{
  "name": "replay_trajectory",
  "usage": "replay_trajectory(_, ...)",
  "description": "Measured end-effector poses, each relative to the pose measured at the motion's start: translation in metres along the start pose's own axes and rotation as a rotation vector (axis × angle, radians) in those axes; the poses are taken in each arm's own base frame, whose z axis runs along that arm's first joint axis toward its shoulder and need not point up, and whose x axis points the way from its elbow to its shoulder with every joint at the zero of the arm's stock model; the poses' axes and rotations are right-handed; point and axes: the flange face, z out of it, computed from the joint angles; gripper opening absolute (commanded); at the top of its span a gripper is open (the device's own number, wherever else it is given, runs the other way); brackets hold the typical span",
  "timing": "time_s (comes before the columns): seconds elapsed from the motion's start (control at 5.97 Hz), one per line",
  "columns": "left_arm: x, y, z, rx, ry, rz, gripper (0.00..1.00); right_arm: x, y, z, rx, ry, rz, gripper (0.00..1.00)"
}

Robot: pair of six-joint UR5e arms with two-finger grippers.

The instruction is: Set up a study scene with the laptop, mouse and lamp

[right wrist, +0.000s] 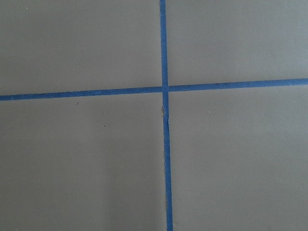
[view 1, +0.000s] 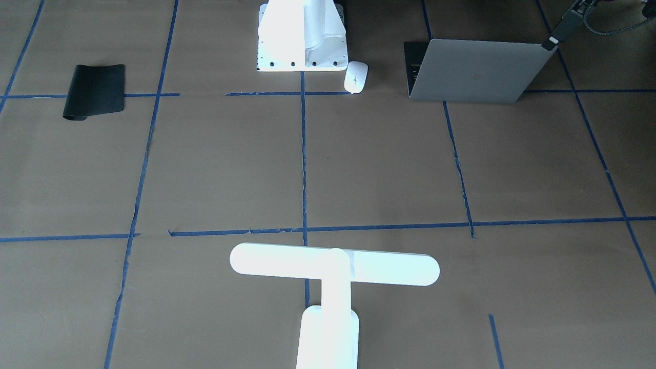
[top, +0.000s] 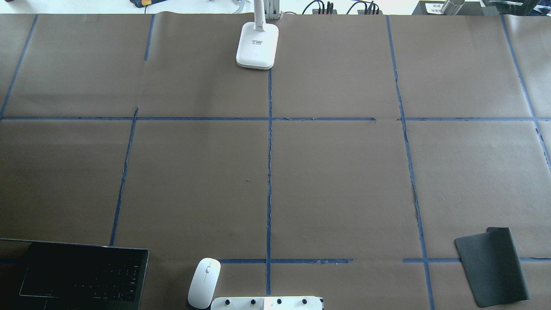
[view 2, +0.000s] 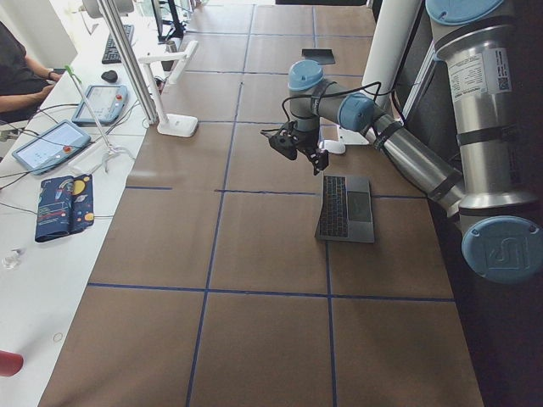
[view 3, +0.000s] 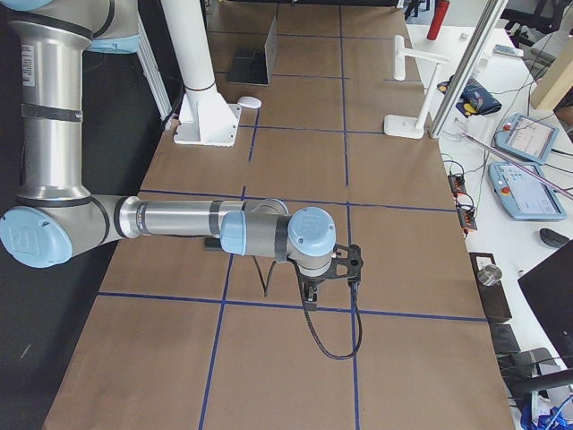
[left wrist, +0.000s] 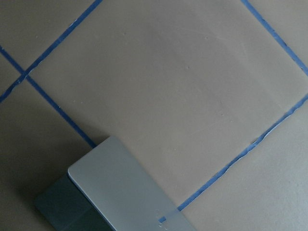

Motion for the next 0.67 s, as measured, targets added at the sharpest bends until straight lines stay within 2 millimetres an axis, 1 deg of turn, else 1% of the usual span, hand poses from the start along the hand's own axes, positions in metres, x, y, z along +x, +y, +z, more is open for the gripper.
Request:
replay_trajectory(0.33,0.011,0.022,0.018,0.061,-0.003,-0.188,1.00,0.002,0.000,0.001,-0.002,0.002,0.004,1.00)
replay_trajectory(0.67,0.017,0.045,0.041,0.111,-0.018,-0.287,1.00,0.002,0.000,0.002,-0.003,0.003,0.005,1.00)
